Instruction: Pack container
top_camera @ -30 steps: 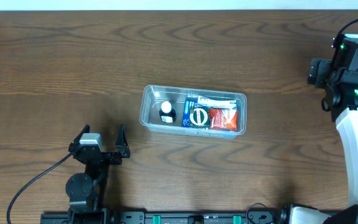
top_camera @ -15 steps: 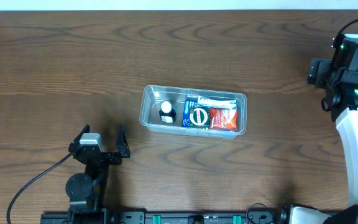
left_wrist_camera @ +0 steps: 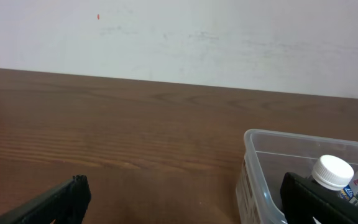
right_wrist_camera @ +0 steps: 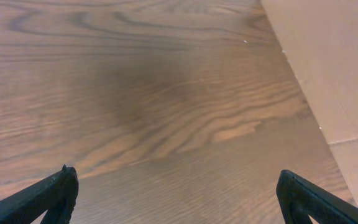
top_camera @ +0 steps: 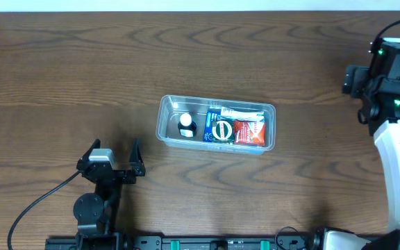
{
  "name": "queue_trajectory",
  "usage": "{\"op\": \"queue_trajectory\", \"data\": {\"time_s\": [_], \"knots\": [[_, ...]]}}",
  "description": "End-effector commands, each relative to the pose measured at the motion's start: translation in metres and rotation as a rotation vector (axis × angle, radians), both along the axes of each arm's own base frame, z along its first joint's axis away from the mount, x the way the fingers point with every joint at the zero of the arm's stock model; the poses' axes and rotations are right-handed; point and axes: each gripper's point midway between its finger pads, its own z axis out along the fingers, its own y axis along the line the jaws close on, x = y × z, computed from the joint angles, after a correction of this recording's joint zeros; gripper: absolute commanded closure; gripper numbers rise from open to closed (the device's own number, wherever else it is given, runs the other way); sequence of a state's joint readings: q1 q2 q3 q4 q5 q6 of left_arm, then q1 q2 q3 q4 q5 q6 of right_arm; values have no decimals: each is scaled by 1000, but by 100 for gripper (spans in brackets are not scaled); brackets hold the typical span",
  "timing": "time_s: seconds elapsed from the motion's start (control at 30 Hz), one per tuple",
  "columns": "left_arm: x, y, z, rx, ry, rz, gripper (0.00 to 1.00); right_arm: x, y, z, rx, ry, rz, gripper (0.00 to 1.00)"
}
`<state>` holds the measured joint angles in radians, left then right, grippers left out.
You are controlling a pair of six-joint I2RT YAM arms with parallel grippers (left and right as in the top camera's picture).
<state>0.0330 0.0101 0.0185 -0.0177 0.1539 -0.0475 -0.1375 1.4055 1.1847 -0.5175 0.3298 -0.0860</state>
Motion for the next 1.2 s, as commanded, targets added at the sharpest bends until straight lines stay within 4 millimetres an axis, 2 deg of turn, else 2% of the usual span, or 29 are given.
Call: {"op": "queue_trajectory", "data": {"time_s": [0.0, 0.13, 0.3, 0.5, 0.6, 0.73, 0.93, 1.07, 1.17], "knots": [[-1, -2, -15, 6, 46, -15, 2, -6, 26, 17, 3, -53, 52, 1], [-1, -2, -15, 6, 46, -15, 2, -20, 58, 19, 3, -78, 135, 1], [-1, -2, -15, 6, 46, -15, 2, -61, 90, -9, 5, -51, 235, 1], [-1, -2, -15, 6, 46, -15, 2, -110, 92, -34, -9, -26, 285, 1], [-1, -2, -15, 6, 46, -15, 2, -130, 102, -40, 43, -36, 341, 1], [-1, -2, -15, 6, 46, -15, 2, -139, 112, -29, 76, -158, 394, 1], [-1, -2, -15, 6, 46, -15, 2, -134, 130, -4, 107, -456, 493, 1], [-1, -2, -15, 6, 46, -15, 2, -133, 148, -8, 134, -593, 590, 1], [-1, -2, -15, 6, 46, -15, 2, -132, 154, -21, 143, -643, 629, 1]]}}
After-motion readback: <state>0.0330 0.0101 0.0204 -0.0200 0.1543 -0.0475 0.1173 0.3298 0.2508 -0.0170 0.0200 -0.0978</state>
